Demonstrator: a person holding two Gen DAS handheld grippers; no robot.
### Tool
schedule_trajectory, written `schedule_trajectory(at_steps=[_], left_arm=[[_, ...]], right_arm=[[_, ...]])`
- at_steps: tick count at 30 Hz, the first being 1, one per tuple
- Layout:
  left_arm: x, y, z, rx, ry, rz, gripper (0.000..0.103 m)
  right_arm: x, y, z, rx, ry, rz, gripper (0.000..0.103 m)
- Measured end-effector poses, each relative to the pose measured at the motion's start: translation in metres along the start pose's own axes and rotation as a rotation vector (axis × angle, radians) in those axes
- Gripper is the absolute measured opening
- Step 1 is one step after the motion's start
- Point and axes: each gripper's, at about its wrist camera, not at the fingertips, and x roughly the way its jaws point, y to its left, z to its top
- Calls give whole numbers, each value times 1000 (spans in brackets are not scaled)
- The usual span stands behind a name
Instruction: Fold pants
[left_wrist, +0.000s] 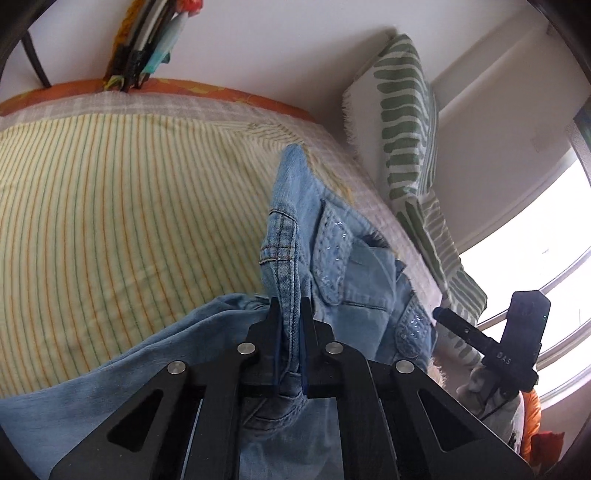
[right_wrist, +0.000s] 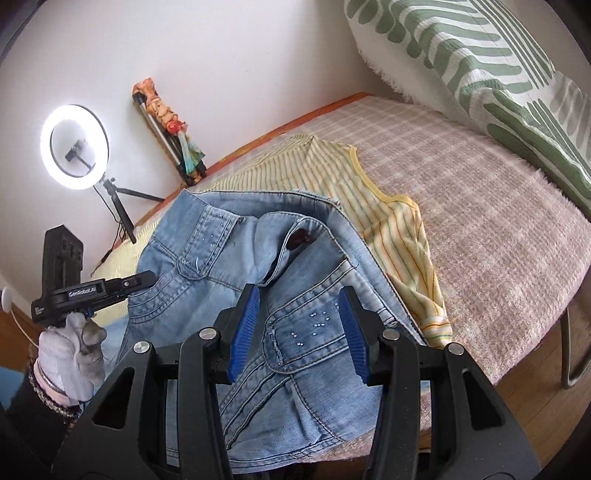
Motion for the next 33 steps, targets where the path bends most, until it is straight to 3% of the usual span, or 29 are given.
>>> schedule_trajectory(at_steps=[6, 10, 14, 18, 23, 26, 31, 32, 33], left_arm=[[-19, -62, -16, 155, 3, -103, 5], [-10, -103, -40, 277, 58, -148, 5], [8, -122, -66, 330, 141, -188, 5], [33, -121, -85, 341, 214, -194, 5], [58, -126, -96, 367, 283, -186, 5], [53, -128, -97, 376, 297, -193, 14], [5, -110, -82, 312, 213, -206, 19], [-11, -103, -78, 323, 169, -173, 19], [-22, -96, -75, 339, 134, -128, 19]], right_arm=[[-13, -17, 8, 74, -37, 16, 48], [-27, -30, 14, 154, -66, 112, 52], [-41, -44, 22, 224, -91, 194, 62], [-34, -55, 34, 238, -25, 251, 67], [-2, -61, 43, 191, 126, 224, 67], [20, -56, 48, 131, 192, 179, 67], [54, -55, 55, 32, 243, 24, 67], [59, -56, 56, 38, 249, 28, 67], [62, -56, 57, 47, 249, 48, 58]])
